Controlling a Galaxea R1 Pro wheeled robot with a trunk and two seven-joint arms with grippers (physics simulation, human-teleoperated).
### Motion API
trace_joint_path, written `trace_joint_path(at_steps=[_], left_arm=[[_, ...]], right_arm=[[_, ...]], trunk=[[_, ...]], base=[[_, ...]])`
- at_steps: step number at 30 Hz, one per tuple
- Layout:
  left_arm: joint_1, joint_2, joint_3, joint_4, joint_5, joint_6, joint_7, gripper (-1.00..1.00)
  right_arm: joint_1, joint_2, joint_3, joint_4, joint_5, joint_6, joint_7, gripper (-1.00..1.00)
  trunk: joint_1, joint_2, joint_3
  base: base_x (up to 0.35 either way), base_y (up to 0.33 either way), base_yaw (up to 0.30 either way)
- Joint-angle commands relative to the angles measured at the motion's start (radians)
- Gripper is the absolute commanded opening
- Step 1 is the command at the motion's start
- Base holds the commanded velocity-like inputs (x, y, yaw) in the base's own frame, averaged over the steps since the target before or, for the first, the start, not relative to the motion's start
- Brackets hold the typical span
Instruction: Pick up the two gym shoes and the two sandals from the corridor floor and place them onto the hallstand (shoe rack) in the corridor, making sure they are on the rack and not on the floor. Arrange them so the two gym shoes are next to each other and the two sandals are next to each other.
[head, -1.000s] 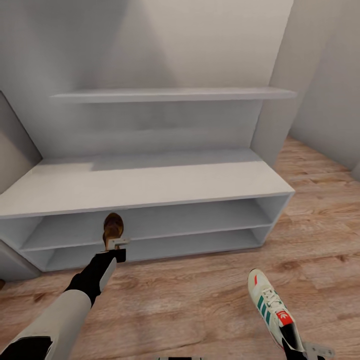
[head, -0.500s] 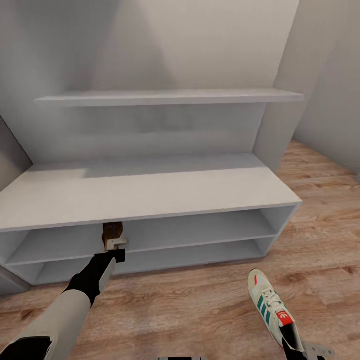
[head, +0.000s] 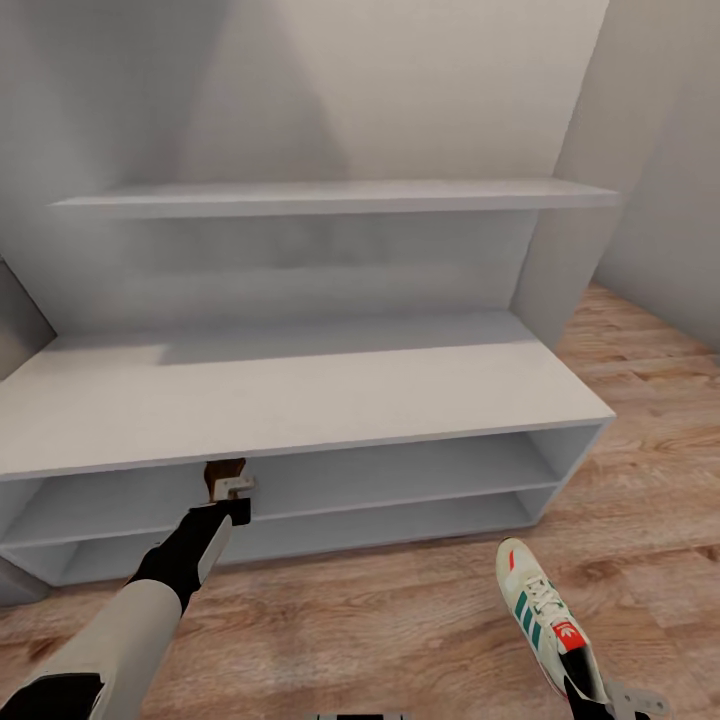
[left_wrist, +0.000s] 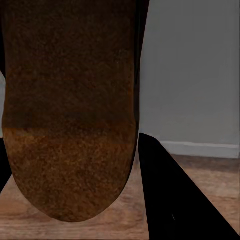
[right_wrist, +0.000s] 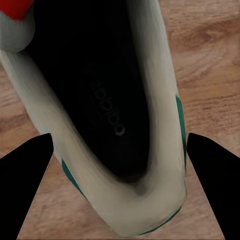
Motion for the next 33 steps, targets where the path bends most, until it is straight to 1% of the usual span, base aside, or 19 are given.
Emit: trace_joint_path(at_steps=[1, 6, 16, 25, 33], left_arm=[[0.000, 0.000, 0.000, -0.002, 0.004, 0.006, 0.002, -1.00], [0.000, 0.000, 0.000, -0.002, 0.004, 0.006, 0.002, -1.00], [0.000, 0.000, 0.001, -0.002, 0.004, 0.006, 0.002, -1.00], [0.000, 0.000, 0.001, -0.002, 0.004, 0.006, 0.002, -1.00], [0.000, 0.000, 0.001, -0.002, 0.004, 0.005, 0.001, -1.00]], right_arm=[[-0.001, 0.000, -0.009, 0.001, 0.006, -0.004, 0.006, -1.00], [-0.001, 0.000, -0.009, 0.001, 0.006, -0.004, 0.006, -1.00], [-0.001, 0.000, -0.009, 0.001, 0.006, -0.004, 0.006, -1.00], [-0.001, 0.000, -0.009, 0.001, 0.006, -0.003, 0.006, -1.00], [-0.001, 0.000, -0.009, 0.001, 0.006, -0.003, 0.006, -1.00]], trunk=[[0.000, 0.000, -0.001], [0.000, 0.000, -0.001], [0.000, 0.000, -0.001], [0.000, 0.000, -0.001], [0.000, 0.000, -0.001]], base=[[0.255, 0.000, 0.000], [0.141, 0.000, 0.000], [0.023, 0.000, 0.000], [0.096, 0.000, 0.000], [0.013, 0.000, 0.000]])
